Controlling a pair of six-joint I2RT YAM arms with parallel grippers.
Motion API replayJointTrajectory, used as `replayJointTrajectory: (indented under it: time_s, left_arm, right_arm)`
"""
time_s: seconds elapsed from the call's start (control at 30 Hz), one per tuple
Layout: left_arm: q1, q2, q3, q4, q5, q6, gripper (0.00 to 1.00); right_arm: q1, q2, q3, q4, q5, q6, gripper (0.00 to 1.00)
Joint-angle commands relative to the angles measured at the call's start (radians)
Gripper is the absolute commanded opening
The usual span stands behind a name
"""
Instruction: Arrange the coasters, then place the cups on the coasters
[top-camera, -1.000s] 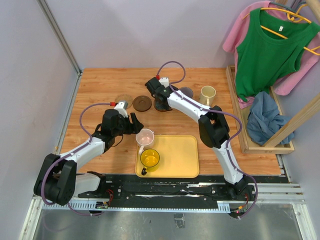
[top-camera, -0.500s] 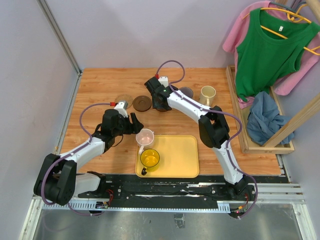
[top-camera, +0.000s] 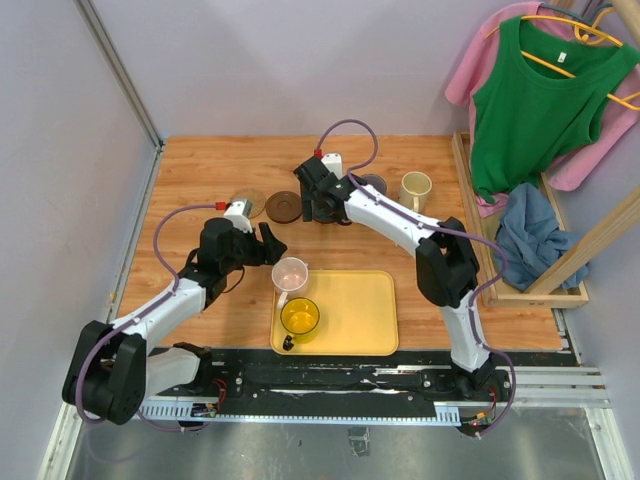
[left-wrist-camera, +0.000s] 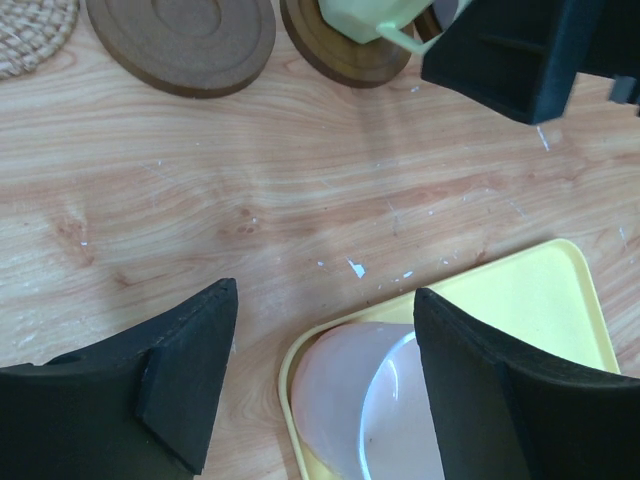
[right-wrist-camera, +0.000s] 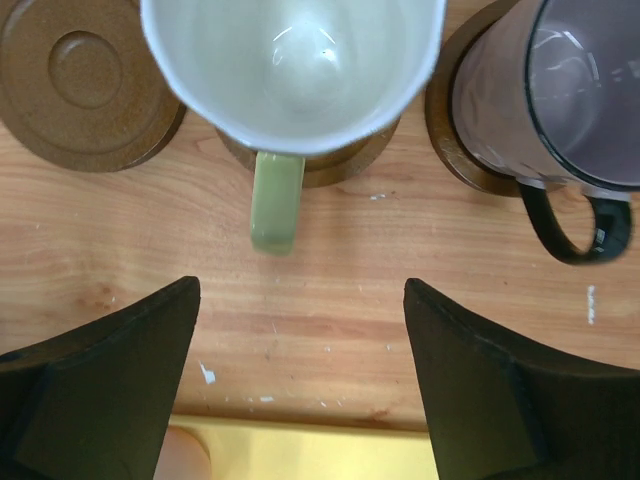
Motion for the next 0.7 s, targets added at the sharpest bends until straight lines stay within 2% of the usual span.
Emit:
replayJointTrajectory:
  time_s: [0.0,0.13,0.33,0.67]
  left_arm:
    - [-0.012,-0.063,0.016,-0.017,-0.026,0.002,0.77]
    - [-0.011,-0.105,0.022,-0.057,-0.027,-0.009,0.79]
    - [-0.025,-0.197,-0.014,-0.097,-0.014,-0.062,0.84]
    - [-0.183,-0.372,-0.047,-0.309,-0.171,-0.138,0.86]
  right_arm:
    - [0.034,-0.132,-0.067,0.042,0.048,-0.04,0.88]
    - [0.038,-0.229,-0.144,0.064,0.048,-0.058,1.0]
    - [0.038,-0.395,-0.314,0.148,0.085,-0.092,0.98]
    - [0.038,-0.641,-0.58,0.272,0.127,-0.138,0.98]
